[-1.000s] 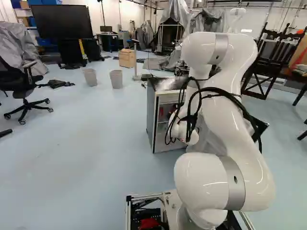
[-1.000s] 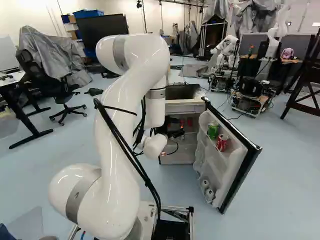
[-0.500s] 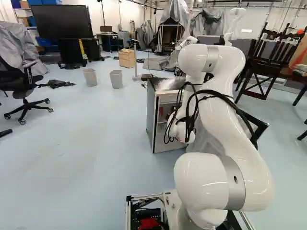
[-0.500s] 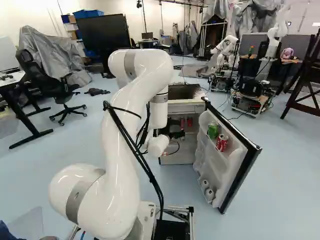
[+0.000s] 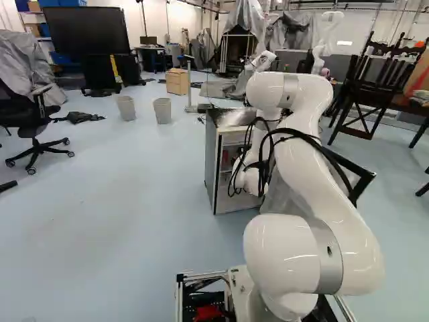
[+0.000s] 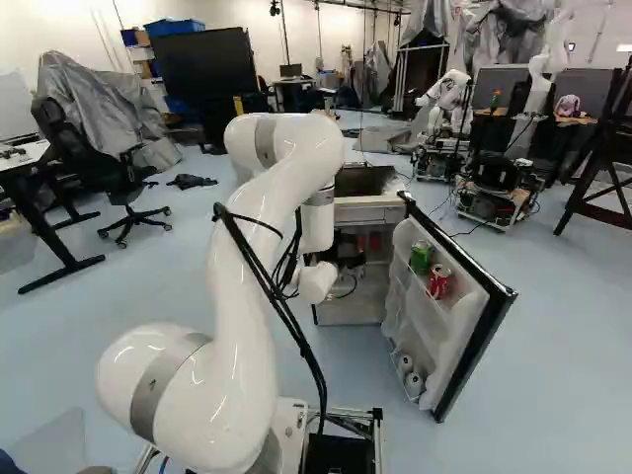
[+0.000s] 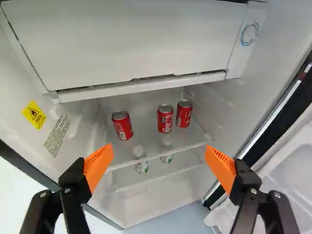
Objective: Grab a drink from the fridge
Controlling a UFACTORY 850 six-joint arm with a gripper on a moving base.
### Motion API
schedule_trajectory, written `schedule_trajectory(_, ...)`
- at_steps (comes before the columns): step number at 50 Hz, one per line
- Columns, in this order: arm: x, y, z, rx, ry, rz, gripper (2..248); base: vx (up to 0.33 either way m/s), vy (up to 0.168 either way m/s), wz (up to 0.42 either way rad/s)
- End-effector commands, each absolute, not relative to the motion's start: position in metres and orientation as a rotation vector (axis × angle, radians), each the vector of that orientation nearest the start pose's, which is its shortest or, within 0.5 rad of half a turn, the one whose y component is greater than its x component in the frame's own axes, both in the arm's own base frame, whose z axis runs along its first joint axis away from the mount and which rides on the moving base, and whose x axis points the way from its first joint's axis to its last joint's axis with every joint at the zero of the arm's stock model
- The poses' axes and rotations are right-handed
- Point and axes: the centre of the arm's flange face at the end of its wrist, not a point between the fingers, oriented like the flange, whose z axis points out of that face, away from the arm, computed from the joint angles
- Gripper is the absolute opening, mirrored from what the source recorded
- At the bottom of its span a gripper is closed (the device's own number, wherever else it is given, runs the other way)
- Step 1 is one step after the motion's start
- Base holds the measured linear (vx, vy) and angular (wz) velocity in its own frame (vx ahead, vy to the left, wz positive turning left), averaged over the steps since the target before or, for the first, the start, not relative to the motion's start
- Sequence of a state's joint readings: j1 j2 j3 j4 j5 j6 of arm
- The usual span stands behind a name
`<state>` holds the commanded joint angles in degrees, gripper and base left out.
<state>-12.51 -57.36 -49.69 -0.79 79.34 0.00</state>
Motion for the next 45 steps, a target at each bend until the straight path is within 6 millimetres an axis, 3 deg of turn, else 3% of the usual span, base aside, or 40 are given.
schedule_trajectory(14, 0.516, -0.112, 0.091, -2.641, 0.269, -1.888, 247, 0.0, 0.0, 0.0)
schedule_trajectory(45, 0.556, -0.122, 0.031, -2.677, 0.275, -1.832, 247, 0.0, 0.0, 0.0)
